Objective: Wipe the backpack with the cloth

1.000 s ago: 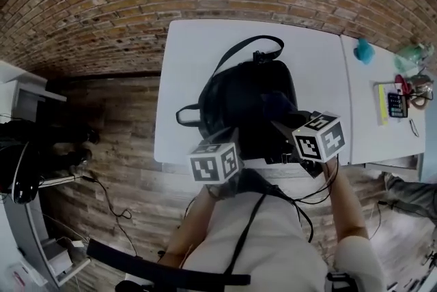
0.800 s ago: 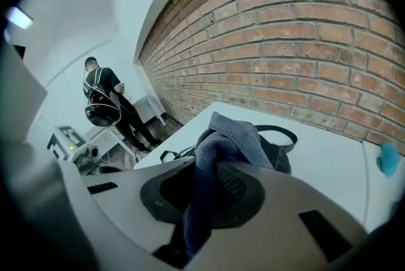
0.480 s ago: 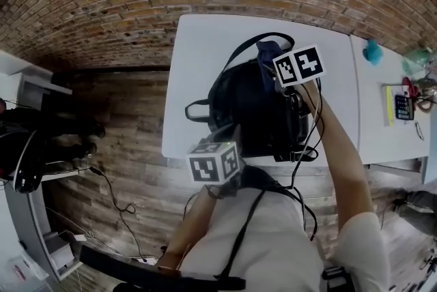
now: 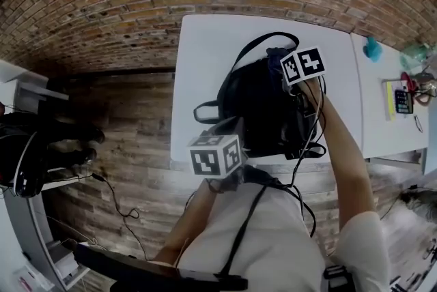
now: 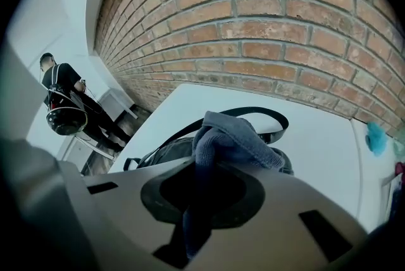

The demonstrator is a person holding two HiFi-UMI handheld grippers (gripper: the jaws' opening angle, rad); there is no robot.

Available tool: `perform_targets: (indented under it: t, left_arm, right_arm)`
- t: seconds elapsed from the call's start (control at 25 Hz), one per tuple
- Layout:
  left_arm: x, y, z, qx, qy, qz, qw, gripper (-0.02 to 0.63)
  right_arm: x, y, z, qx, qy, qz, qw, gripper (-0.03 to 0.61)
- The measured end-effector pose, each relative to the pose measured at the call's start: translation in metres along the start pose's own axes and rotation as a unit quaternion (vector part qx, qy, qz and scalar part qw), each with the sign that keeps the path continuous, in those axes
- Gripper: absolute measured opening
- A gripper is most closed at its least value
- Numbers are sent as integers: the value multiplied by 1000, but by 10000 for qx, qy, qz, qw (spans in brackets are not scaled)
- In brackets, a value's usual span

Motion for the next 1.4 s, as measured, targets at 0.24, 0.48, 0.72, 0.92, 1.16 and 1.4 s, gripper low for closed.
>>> perform_targets:
  t: [0.24,0.48,0.72,0.92,1.16,1.4]
  left_arm:
    - [4,-3,0,9,106,-49,9999,5]
    - [5,-3,0,-6,140,-36,9999,5]
    - [3,-1,1,11,167,-32,9999,5]
    - [4,1,4,17,162,-3,9999,5]
    - [4,4,5,27,148,4,9999,5]
    - [6,2,4,17,161,-8,9999,5]
  right_arm:
    - [3,22,12,5,-8,41,10000,38]
    - [6,43,27,-105,0,14,9999,38]
    - [16,66,39,-119,17,185,9998,38]
    - [23,91,44,5,44,297,9996,38]
    - [25,127,45,284,52,334,9990,38]
    - [25,143,48,363,106,227,9990,38]
Point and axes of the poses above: the fingertips, and each gripper's own axes: z backward along the fingers, x to its left, y out of its underside, the point moved 5 cm from there along z, backward along the fingers, and after that the axes turned 11 degrees about -z, right-handed, at the moved point
